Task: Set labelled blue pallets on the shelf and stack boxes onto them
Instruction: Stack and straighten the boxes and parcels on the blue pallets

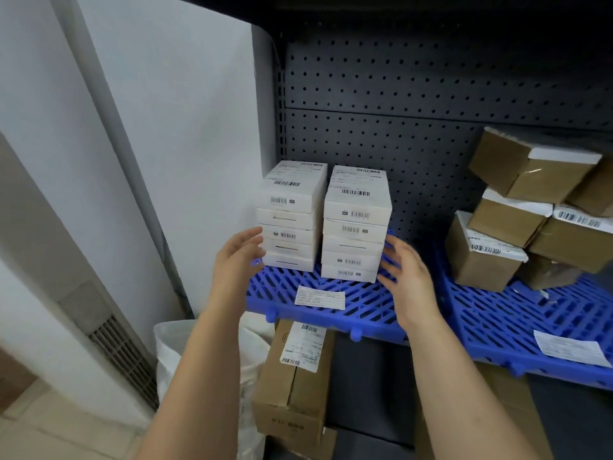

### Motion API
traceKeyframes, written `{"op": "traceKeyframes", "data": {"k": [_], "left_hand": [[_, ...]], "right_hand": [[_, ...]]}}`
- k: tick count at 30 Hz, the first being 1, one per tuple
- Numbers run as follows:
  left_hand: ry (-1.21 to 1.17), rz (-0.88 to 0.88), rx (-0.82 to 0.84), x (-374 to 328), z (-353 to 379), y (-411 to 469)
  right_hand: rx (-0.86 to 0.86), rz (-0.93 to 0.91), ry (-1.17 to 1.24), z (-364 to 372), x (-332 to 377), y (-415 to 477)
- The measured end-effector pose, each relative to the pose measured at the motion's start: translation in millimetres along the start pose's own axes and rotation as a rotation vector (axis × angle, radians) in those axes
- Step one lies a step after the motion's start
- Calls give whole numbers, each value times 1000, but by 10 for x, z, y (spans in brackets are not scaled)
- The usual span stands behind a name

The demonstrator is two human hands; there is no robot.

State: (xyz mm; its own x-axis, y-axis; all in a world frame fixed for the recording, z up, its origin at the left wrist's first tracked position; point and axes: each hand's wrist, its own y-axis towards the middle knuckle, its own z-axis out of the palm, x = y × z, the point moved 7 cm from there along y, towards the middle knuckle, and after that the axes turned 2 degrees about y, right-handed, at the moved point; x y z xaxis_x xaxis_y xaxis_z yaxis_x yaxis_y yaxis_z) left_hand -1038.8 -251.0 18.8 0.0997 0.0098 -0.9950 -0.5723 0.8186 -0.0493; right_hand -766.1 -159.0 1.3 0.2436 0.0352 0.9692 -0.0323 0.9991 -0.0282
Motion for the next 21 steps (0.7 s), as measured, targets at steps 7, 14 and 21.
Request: {"op": "traceKeyframes", "data": {"k": [7, 14, 21], "left_hand": [[34, -20, 186, -79, -44, 362], [-46, -41, 349, -135, 116, 512], [-88, -103, 403, -4, 145, 694]], "right_hand": [[-126, -3, 6, 126, -46, -83], [-213, -24, 44, 308, -20, -179], [-242, -18, 11, 337, -45, -87]]}}
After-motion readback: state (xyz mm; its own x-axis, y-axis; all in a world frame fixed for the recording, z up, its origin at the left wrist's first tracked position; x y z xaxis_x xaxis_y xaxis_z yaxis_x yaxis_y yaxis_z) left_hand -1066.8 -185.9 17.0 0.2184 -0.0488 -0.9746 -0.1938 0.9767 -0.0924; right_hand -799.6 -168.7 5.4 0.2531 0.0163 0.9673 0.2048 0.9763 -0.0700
